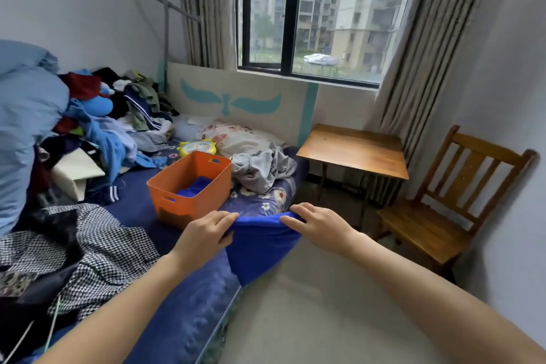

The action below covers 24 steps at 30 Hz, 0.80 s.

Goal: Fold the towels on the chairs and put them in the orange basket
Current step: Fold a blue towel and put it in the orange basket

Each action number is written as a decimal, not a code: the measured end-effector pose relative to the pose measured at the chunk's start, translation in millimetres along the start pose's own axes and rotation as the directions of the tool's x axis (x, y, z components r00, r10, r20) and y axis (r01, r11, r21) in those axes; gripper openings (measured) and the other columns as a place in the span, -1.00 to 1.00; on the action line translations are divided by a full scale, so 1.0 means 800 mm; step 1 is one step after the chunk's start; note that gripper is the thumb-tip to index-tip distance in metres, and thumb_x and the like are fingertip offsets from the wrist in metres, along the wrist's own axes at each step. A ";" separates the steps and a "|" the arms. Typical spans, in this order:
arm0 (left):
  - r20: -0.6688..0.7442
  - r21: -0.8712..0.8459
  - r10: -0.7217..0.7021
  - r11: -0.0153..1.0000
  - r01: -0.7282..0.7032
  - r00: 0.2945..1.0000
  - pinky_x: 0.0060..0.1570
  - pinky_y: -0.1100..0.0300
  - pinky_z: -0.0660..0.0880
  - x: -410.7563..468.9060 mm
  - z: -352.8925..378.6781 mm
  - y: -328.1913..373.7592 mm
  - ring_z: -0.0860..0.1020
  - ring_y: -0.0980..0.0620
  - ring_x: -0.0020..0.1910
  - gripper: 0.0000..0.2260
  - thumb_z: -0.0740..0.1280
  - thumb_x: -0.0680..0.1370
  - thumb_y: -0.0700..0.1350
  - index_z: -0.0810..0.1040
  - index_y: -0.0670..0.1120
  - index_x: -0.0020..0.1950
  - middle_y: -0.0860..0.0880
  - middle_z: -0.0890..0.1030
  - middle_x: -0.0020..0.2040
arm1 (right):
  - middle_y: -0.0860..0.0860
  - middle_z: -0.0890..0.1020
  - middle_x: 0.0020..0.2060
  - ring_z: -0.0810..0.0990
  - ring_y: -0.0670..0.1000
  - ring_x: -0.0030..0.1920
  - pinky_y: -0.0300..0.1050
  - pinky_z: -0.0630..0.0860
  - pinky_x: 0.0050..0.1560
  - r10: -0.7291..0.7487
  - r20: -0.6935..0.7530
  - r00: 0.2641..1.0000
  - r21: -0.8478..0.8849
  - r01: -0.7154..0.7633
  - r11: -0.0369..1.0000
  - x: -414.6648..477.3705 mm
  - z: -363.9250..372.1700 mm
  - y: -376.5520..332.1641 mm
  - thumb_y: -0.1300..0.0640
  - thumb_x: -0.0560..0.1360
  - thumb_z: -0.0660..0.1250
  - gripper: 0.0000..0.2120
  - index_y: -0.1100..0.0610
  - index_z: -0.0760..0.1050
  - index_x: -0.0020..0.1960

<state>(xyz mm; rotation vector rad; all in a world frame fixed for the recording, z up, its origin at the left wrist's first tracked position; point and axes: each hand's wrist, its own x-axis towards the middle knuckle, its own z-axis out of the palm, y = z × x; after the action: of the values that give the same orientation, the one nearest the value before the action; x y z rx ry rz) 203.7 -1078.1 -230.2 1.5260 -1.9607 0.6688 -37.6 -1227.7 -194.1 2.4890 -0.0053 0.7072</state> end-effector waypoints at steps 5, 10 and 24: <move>0.012 -0.031 -0.001 1.000 0.002 1.000 -0.37 0.26 0.56 0.063 0.065 -0.062 0.63 0.03 -0.26 -0.70 0.28 0.38 -0.11 0.41 -0.08 0.10 -0.04 0.66 -0.15 | 0.13 0.64 -0.16 0.63 0.08 -0.24 -0.21 0.53 -0.44 0.058 0.037 0.998 0.010 -0.059 0.998 0.019 0.063 0.072 0.28 0.33 0.08 -0.62 0.12 0.34 0.13; 0.053 -0.069 0.013 0.998 -0.009 0.999 -0.35 0.28 0.53 0.097 0.143 -0.097 0.62 0.06 -0.26 -0.71 0.18 0.39 -0.08 0.41 -0.07 0.09 -0.02 0.66 -0.16 | 0.14 0.64 -0.17 0.62 0.09 -0.26 -0.20 0.51 -0.48 0.098 0.094 0.991 0.054 -0.103 0.993 -0.001 0.133 0.118 0.30 0.31 0.08 -0.61 0.12 0.34 0.12; 0.135 -0.009 -0.090 0.996 0.093 0.987 -0.41 0.26 0.54 0.265 0.327 -0.160 0.63 0.04 -0.27 -0.72 0.19 0.39 -0.08 0.47 -0.07 0.07 -0.02 0.66 -0.17 | 0.13 0.64 -0.17 0.63 0.08 -0.25 -0.22 0.49 -0.48 0.032 0.105 0.994 0.134 -0.046 0.990 -0.029 0.302 0.347 0.29 0.18 0.27 -0.51 0.14 0.34 0.11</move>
<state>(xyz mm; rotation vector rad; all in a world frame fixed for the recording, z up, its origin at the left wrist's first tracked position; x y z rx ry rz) 253.7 -1433.4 -265.2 1.6796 -1.9746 0.5230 18.5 -1590.0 -237.5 2.6604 -0.0455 0.6134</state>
